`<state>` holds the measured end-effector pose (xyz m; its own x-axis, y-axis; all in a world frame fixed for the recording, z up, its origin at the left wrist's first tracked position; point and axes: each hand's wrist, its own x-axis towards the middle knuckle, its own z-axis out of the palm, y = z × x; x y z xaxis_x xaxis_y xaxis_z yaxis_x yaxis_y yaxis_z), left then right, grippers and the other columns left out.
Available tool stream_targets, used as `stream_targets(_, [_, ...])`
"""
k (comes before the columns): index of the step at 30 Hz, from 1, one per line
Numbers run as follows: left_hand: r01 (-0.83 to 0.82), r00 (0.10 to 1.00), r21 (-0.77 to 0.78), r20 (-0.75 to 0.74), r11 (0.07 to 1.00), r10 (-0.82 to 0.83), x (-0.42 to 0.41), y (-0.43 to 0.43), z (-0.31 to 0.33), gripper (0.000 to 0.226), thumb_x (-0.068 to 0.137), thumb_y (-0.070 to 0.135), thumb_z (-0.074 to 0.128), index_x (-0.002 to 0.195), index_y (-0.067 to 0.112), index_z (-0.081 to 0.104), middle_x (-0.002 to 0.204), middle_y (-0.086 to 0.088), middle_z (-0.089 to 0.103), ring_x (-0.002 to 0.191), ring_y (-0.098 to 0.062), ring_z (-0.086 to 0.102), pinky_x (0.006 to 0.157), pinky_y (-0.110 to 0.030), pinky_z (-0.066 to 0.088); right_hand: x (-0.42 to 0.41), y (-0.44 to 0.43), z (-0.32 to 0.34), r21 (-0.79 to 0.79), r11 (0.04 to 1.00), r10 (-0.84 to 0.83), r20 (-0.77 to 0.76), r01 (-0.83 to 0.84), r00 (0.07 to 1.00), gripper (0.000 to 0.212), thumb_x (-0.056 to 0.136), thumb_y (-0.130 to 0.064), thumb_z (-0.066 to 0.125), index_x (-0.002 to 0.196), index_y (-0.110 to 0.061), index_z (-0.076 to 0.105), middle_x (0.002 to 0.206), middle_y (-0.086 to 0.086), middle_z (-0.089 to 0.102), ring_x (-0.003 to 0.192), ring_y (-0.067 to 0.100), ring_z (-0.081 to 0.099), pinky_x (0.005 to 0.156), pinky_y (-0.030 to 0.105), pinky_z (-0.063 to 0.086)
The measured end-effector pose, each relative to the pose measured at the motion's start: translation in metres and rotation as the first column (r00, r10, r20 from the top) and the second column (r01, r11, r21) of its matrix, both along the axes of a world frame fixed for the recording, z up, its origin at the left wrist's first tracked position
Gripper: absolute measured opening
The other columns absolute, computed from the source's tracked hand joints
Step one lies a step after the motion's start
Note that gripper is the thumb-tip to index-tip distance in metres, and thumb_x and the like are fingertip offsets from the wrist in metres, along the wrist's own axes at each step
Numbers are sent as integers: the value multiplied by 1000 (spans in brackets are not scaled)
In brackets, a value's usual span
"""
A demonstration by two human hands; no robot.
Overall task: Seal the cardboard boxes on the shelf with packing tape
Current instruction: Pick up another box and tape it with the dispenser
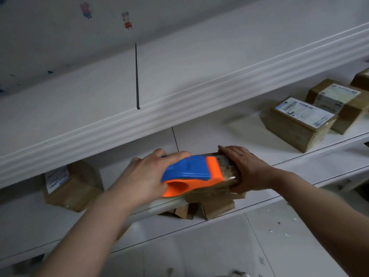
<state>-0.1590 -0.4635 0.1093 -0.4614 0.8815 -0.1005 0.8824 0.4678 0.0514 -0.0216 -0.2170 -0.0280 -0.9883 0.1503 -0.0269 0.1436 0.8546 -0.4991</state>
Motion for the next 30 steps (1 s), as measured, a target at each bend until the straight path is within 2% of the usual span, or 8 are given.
stream_targets(4, [-133,980,-18,148,991,134,-57,-66,4,103,75,-3,61,118,82,21,101,18,44,90,1,52,71,-11,40,-3,2,-4,29,999,13,4,-13,1000,127,57,-60,75,153,-29,-3,154,-5,22,141,15,14,117,48,22])
stream_targets(6, [-150,970,-14,191,989,150,-72,-81,-1,107,74,-5,62,116,84,21,102,20,44,92,6,51,67,-9,38,-4,2,-5,41,999,18,-1,-18,1000,127,58,-59,76,153,-28,-3,154,-5,22,140,15,15,117,47,23])
stream_targets(13, [-145,974,-5,173,989,144,-87,-76,-34,100,72,-2,60,125,75,25,100,18,43,94,-4,52,77,-21,42,-5,2,-3,72,997,32,23,-34,999,127,61,-55,79,152,-27,-5,154,-4,21,141,16,16,118,40,24])
stream_targets(16, [-146,972,-2,184,989,143,-87,-75,-45,104,71,-2,60,123,79,21,99,20,41,95,-8,52,83,-32,47,-4,-1,3,111,994,14,77,-23,997,128,64,-55,77,151,-28,-12,159,-3,9,146,16,2,120,45,12])
stream_targets(19, [-144,972,8,188,989,140,-84,-75,-50,104,71,-2,60,123,79,21,98,18,40,94,-11,52,83,-35,49,-2,-20,5,367,927,57,63,-76,996,126,70,-60,67,149,-17,-21,160,2,-17,144,19,-25,117,53,-9])
stream_targets(21, [-147,971,8,194,989,143,-81,-75,-50,103,72,-1,60,123,79,20,97,16,40,93,-12,52,82,-37,49,-3,-35,2,481,867,115,58,-129,992,129,66,-68,65,150,-14,-18,157,5,-22,144,25,-24,114,54,-13])
stream_targets(25, [-157,969,23,199,987,150,-75,-75,-51,102,74,1,60,120,81,15,97,15,41,93,-13,52,83,-37,50,-9,-52,1,562,820,112,32,-110,993,135,54,-72,73,153,-10,7,160,13,4,148,31,2,112,56,3])
stream_targets(30, [-178,960,50,227,983,162,-66,-77,-55,103,75,2,59,115,84,12,98,12,41,92,-15,52,81,-35,49,-16,-79,-5,576,806,173,-8,-136,985,126,54,-72,70,150,-6,24,158,14,19,146,26,11,109,54,16])
